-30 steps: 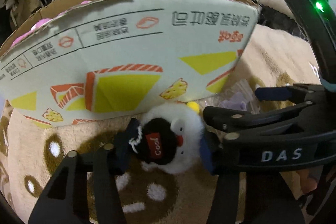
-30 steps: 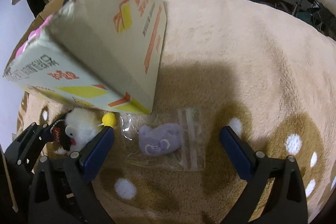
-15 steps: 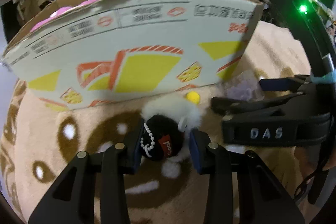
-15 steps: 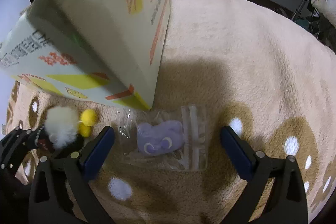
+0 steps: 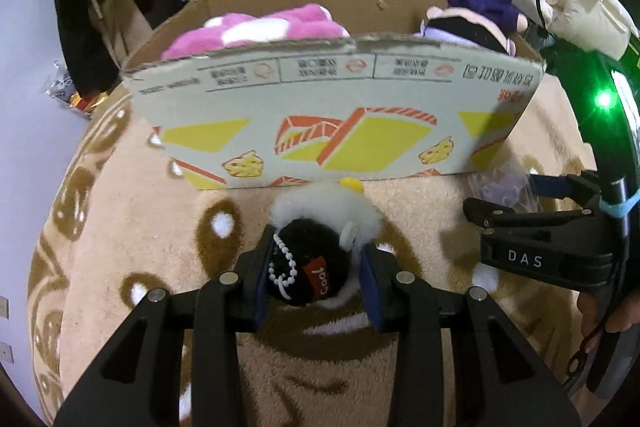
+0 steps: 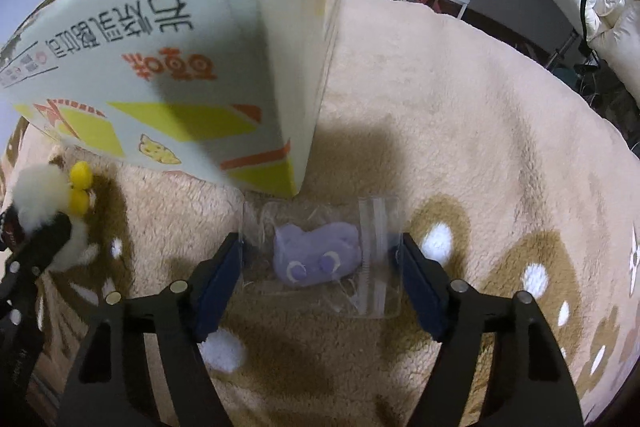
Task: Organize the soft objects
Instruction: 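Close left tool on white Cool plush while right tool grips zip bag, lift both, then carry white plush and zip bag over the box and lower them in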
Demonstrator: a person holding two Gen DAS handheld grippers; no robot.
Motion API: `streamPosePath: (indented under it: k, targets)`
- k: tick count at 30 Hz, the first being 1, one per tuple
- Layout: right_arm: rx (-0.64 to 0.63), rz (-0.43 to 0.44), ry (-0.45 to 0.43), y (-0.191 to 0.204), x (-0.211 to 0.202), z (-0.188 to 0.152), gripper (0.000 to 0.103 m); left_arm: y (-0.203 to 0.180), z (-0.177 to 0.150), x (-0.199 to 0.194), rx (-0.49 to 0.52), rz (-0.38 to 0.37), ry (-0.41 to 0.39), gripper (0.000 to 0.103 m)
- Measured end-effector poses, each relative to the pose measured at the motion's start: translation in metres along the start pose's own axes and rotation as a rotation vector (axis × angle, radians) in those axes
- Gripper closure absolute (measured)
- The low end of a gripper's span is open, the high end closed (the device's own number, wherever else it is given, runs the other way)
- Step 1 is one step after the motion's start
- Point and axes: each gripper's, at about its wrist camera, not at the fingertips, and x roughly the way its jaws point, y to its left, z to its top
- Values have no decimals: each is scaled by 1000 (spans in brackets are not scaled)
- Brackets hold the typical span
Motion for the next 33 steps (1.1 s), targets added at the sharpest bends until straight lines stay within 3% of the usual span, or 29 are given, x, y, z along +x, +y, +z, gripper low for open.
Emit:
streamPosePath:
  k: [11, 23, 33]
  targets:
    - [-12, 83, -105, 10, -54, -18, 26, 3, -6, -46, -30, 27, -127, 67]
    - [-93, 181, -378, 27, -146, -8, 26, 17, 26, -104, -26, 54, -342, 67]
    - [-169, 180, -518, 52, -150, 18, 26, 28, 68, -114, 25, 81, -429, 67]
